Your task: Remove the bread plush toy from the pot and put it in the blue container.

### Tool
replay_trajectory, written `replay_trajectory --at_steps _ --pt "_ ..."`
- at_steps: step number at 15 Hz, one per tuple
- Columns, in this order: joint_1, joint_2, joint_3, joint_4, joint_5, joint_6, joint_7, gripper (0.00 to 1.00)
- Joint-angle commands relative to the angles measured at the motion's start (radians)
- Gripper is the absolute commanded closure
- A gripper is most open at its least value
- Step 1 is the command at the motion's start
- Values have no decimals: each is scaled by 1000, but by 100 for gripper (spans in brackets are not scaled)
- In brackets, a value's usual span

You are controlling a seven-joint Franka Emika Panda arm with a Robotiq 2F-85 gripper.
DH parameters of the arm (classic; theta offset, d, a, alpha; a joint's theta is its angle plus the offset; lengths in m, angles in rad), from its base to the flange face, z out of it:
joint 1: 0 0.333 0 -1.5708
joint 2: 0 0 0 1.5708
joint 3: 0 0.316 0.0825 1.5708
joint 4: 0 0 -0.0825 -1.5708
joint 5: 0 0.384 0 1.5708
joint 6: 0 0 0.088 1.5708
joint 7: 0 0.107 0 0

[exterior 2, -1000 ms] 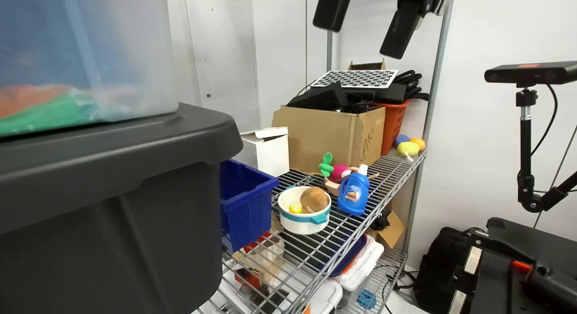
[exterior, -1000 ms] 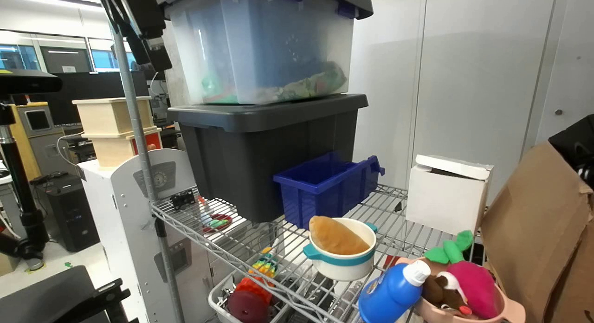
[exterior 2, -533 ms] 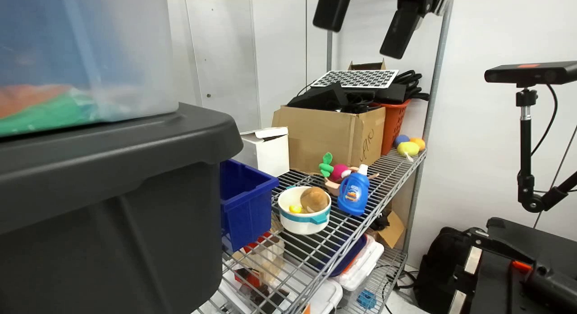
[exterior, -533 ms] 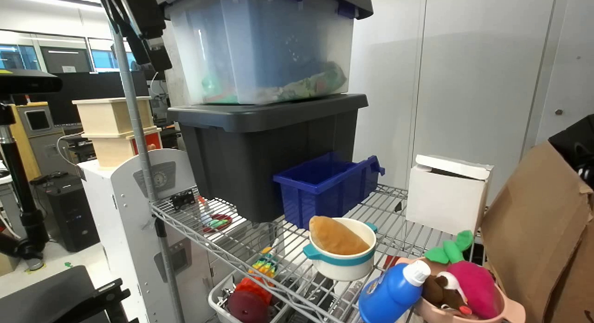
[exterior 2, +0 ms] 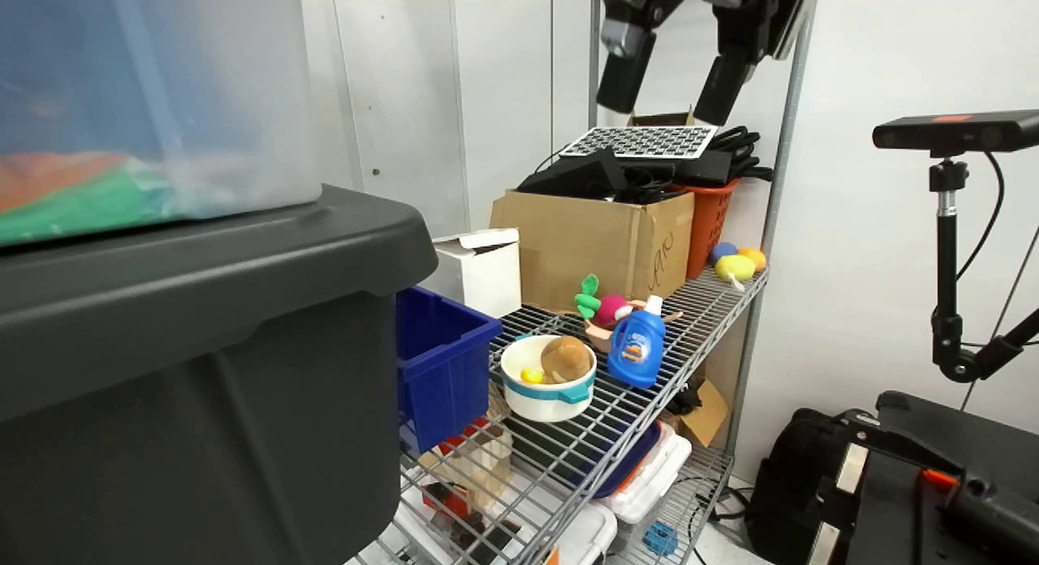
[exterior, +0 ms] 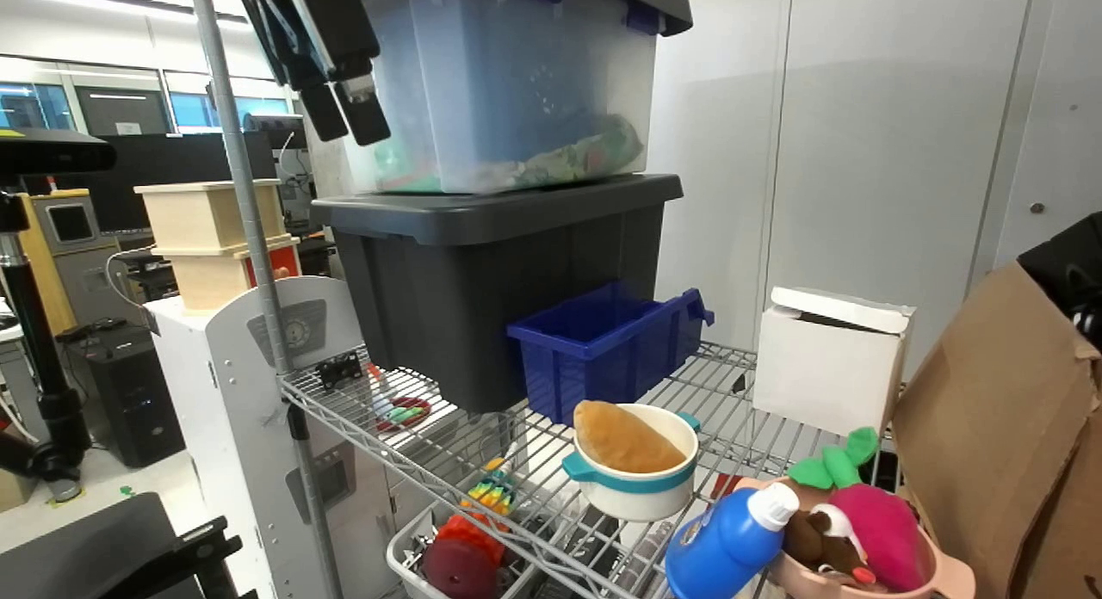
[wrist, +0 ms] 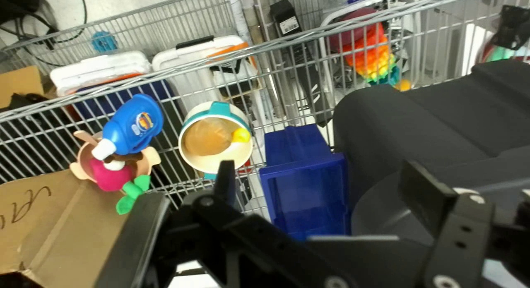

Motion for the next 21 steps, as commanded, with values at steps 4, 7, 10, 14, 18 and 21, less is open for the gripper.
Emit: replay_trajectory --at_steps 4,7,10,14,18,21 --pt "-60 42 6 3 -144 13 88 0" --pt "-63 29 21 -26 -151 19 178 0" --pt "-26 24 -4 -45 -78 -11 140 0" --pt "-28 30 -14 -69 -89 22 110 0" --pt "29 55 -112 -52 50 -11 -146 0" --pt "55 58 -187 -35 148 -61 -357 0"
